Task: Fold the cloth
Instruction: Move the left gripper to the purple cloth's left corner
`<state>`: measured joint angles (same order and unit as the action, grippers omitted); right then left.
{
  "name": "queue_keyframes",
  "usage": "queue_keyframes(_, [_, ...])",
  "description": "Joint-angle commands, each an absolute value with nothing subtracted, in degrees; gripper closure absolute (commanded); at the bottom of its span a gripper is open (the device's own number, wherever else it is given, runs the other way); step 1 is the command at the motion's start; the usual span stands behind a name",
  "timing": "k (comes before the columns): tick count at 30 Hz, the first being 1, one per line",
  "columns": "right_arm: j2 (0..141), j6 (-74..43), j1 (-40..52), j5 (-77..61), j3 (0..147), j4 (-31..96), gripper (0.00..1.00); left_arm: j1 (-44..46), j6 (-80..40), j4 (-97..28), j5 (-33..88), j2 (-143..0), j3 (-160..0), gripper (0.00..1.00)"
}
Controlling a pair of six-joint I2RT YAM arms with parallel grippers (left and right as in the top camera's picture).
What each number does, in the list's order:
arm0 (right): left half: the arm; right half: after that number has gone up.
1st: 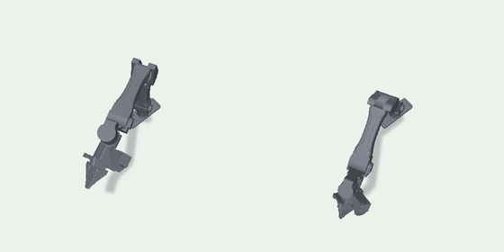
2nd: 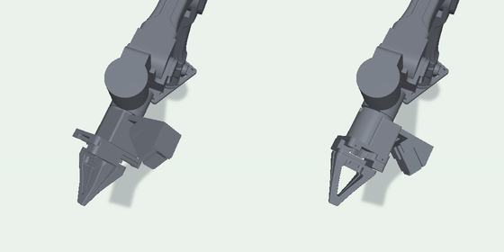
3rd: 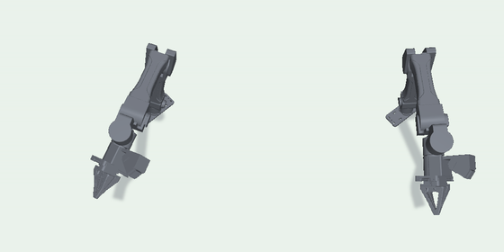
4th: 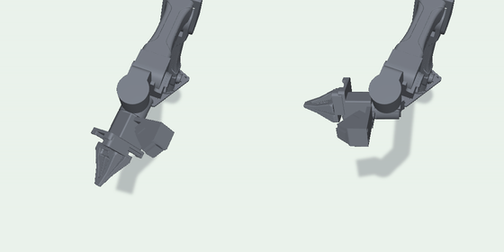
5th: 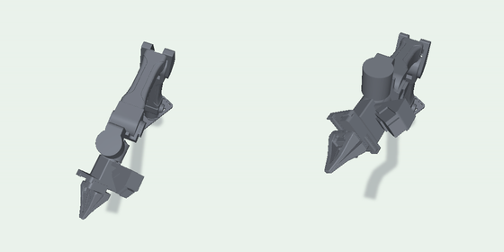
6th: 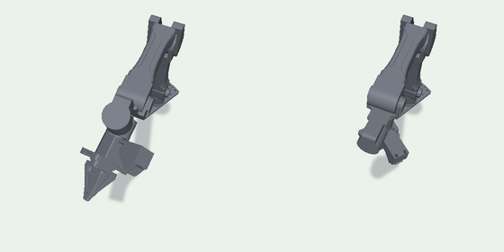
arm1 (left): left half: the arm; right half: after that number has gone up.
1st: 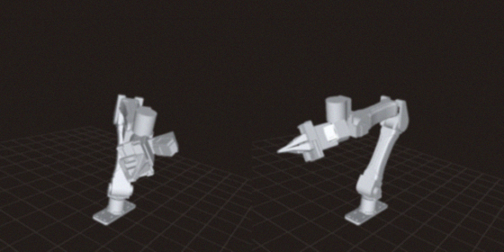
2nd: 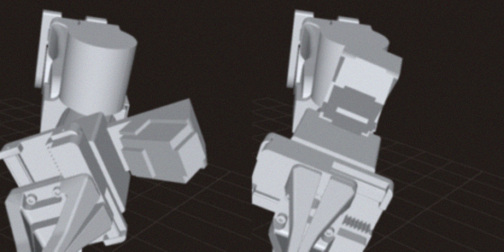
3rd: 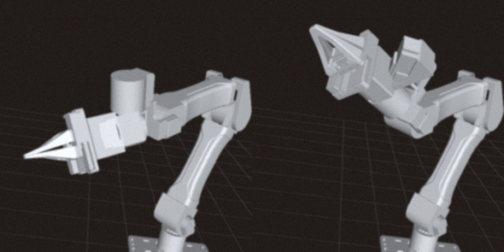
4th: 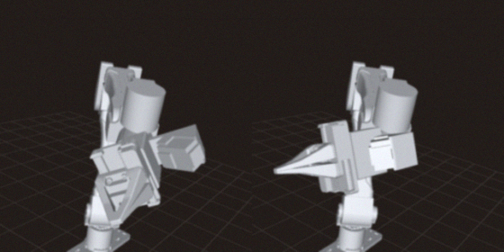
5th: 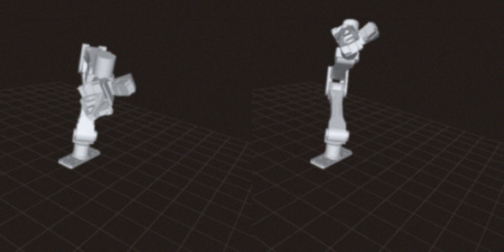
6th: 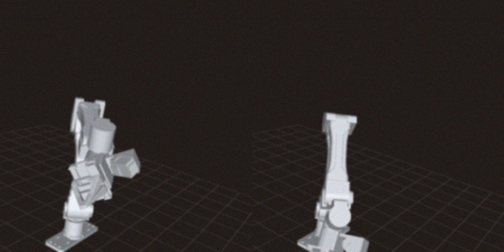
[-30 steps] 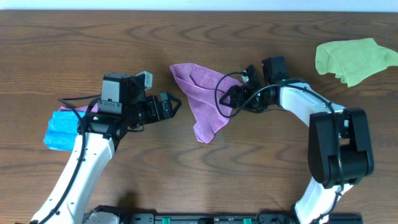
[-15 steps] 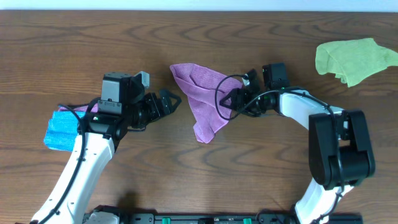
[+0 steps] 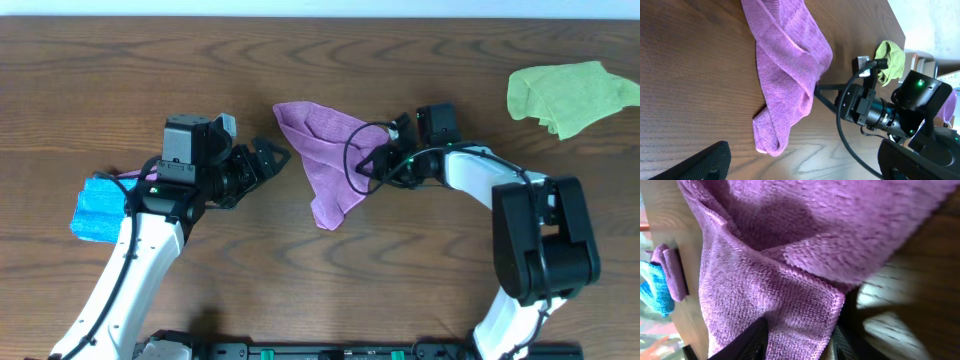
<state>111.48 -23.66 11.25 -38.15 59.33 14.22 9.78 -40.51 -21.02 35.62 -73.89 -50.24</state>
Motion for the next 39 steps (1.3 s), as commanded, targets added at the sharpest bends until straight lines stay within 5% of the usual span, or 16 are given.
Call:
queue_keyframes(1, [111.90,-24.10,12.82,-37.19,58.70,13.41,0.66,9.96,-40.77,-21.04,36.05,-74.17,-51.22,0.05])
queue_keyframes(7, [111.90,-24.86,13.67,-35.83,58.70,13.19,0.98,9.96,-40.75,-21.67,36.05,-74.17,-51.22,0.05])
queue_keyframes(17, [110.98,-24.82,9.67,-39.05,58.72,14.13,0.99,9.96,-40.73,-22.70,36.03,-74.17,-51.22,0.05])
queue_keyframes(18, [110.72,-24.80,9.28,-39.05,58.72,14.31,0.91,9.96,-40.73,-22.70,36.03,-74.17,-51.22,0.05])
queue_keyframes(20, [110.56,-24.36,8.64,-39.05,58.72,14.39,0.55,9.96,-40.73,-22.70,36.03,-74.17,-51.22,0.05])
queue_keyframes(22, [110.56,-23.14,8.54,-38.92,58.72,14.55,0.46,9.96,-40.73,-22.70,36.05,-74.17,-51.22,0.05])
queue_keyframes(39, [110.74,-24.36,11.81,-33.76,58.72,11.11,0.46,9.93,-40.75,-22.63,36.01,-74.17,-51.22,0.05])
